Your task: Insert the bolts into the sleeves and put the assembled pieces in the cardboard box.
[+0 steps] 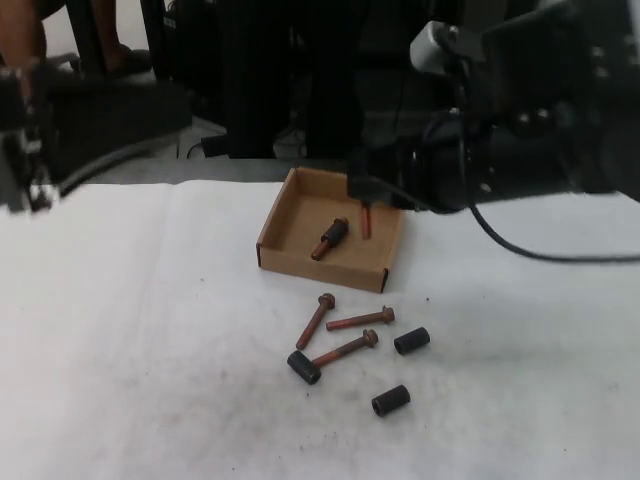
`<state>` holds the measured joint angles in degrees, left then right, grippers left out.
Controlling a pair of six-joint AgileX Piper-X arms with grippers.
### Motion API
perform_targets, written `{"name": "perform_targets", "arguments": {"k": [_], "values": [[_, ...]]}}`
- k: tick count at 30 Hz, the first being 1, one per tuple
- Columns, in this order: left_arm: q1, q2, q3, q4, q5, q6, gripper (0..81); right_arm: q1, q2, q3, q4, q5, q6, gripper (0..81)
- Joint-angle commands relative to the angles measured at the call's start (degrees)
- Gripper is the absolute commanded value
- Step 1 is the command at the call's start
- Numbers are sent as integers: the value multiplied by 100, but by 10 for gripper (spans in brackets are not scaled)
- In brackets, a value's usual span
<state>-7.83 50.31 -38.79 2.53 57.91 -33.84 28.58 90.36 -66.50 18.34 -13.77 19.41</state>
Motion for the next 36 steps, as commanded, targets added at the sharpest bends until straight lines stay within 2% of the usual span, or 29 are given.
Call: {"name": "perform_targets", "arguments": {"k": [1,7,11,17,26,28,32,33,34,36], "values": [[11,-360,-15,1306,-220,580,437,-159,546,-546,-72,-114,-48,3],[11,-848,-15,3930,-1702,1807,425,-277,1964,-2085,702,33,-293,3],[11,-937,-15,4526,-2265,2136,425,-328,2796,-3061,1359,224,-313,3],[11,-937,-15,4362,-2270,2141,425,-370,3697,-4003,1964,417,-313,3],[11,-937,-15,4134,-2179,2141,425,-460,3923,-4220,2489,850,-313,11],[11,-937,-15,4053,-2179,2141,425,-486,3922,-4220,2489,834,-313,81],[11,-937,-15,3902,-2179,2141,425,-484,3922,-4311,2601,948,-313,403],[11,-937,-15,3872,-2179,2141,425,-484,3922,-4326,2643,1015,-313,463],[11,-937,-15,3856,-2179,2141,425,-484,3922,-4349,2714,1028,-313,477],[11,-937,-15,3851,-2179,2141,425,-484,3922,-4432,2917,1004,-313,454]]}}
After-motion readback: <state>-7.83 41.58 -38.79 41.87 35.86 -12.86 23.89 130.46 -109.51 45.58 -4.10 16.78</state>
